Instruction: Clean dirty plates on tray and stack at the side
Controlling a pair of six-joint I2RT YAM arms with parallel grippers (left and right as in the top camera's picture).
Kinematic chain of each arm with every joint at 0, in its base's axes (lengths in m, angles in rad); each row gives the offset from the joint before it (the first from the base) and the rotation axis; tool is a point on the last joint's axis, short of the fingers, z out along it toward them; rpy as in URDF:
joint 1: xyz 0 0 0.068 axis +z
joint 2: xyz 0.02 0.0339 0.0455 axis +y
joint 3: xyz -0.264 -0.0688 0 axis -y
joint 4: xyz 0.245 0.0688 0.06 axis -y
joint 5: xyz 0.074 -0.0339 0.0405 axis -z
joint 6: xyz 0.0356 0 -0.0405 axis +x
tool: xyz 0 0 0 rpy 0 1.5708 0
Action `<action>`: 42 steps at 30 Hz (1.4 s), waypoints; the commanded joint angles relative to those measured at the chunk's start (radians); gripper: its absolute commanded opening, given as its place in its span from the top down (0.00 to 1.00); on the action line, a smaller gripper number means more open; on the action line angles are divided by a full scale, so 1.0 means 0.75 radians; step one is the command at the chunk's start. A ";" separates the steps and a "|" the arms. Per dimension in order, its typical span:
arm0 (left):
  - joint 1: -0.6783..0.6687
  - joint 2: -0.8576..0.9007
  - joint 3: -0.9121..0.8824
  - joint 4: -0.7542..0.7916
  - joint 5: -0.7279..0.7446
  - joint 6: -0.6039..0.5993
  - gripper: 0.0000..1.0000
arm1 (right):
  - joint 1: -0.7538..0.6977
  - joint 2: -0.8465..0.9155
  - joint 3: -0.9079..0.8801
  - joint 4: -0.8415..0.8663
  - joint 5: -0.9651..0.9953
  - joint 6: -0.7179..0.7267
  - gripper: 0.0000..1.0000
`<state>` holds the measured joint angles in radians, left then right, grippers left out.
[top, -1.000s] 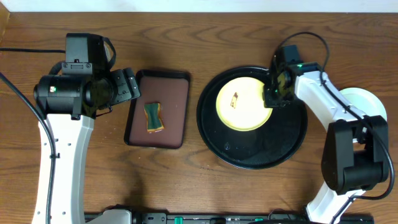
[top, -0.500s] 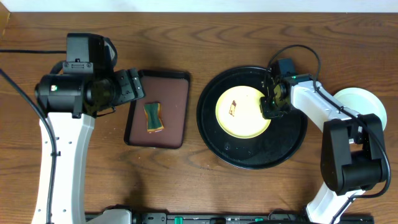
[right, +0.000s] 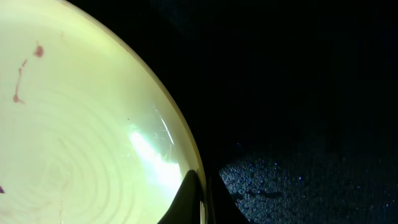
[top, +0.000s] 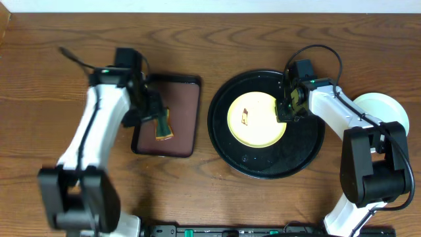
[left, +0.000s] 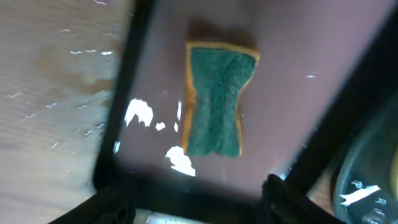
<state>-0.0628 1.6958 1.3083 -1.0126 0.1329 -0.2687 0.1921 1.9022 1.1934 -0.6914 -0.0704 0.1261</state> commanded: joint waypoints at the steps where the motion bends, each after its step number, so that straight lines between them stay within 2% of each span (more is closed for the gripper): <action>1: -0.047 0.165 -0.017 0.069 0.003 -0.008 0.53 | -0.011 -0.003 -0.006 -0.001 0.028 0.020 0.99; 2: -0.051 0.203 -0.017 0.092 -0.005 -0.016 0.64 | -0.011 -0.003 -0.006 -0.003 0.027 0.020 0.99; 4: -0.053 0.279 -0.017 0.128 -0.055 -0.096 0.76 | -0.011 -0.003 -0.006 -0.009 0.027 0.020 0.99; 8: -0.053 0.406 -0.017 0.184 -0.073 -0.178 0.91 | -0.011 -0.003 -0.006 -0.011 0.027 0.020 0.99; 12: -0.055 0.478 -0.017 0.213 -0.004 -0.154 0.92 | -0.011 -0.003 -0.006 -0.011 0.027 0.020 0.99; 14: -0.055 0.475 -0.015 0.207 0.062 -0.091 0.93 | -0.011 -0.003 -0.006 -0.012 0.027 0.020 0.99; 18: -0.055 0.416 0.045 0.096 0.092 -0.067 0.93 | -0.011 -0.003 -0.006 -0.013 0.027 0.020 0.99; 19: -0.055 0.396 0.057 0.074 0.092 -0.066 0.91 | -0.011 -0.003 -0.006 -0.015 0.027 0.020 0.99; 20: -0.055 0.369 0.067 0.057 0.092 -0.066 0.72 | -0.011 -0.003 -0.006 -0.017 0.027 0.020 0.99; 22: -0.055 0.313 0.069 0.038 0.089 -0.066 0.44 | -0.011 -0.003 -0.006 -0.024 0.027 0.020 0.99; 24: -0.055 0.293 0.069 0.022 0.087 -0.066 0.39 | -0.011 -0.003 -0.006 -0.028 0.027 0.020 0.99; 29: -0.070 0.296 0.018 -0.013 0.087 -0.068 0.39 | -0.011 -0.003 -0.006 -0.031 0.027 0.020 0.99; 31: -0.091 0.301 -0.024 0.010 0.087 -0.079 0.43 | -0.011 -0.003 -0.006 -0.030 0.027 0.020 0.99; 36: -0.170 0.310 -0.174 0.151 0.084 -0.112 0.65 | -0.011 -0.003 -0.006 -0.025 0.027 0.021 0.99; 38: -0.185 0.310 -0.197 0.183 0.071 -0.112 0.79 | -0.011 -0.003 -0.006 -0.025 0.027 0.021 0.99; 39: -0.186 0.310 -0.197 0.187 0.066 -0.112 0.92 | -0.011 -0.003 -0.006 -0.025 0.027 0.021 0.99; 42: -0.181 0.309 -0.185 0.178 0.051 -0.111 0.93 | -0.011 -0.003 -0.006 -0.026 0.027 0.020 0.99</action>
<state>-0.1974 1.9224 1.1851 -0.8822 0.1768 -0.3466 0.1921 1.9022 1.1938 -0.7025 -0.0704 0.1299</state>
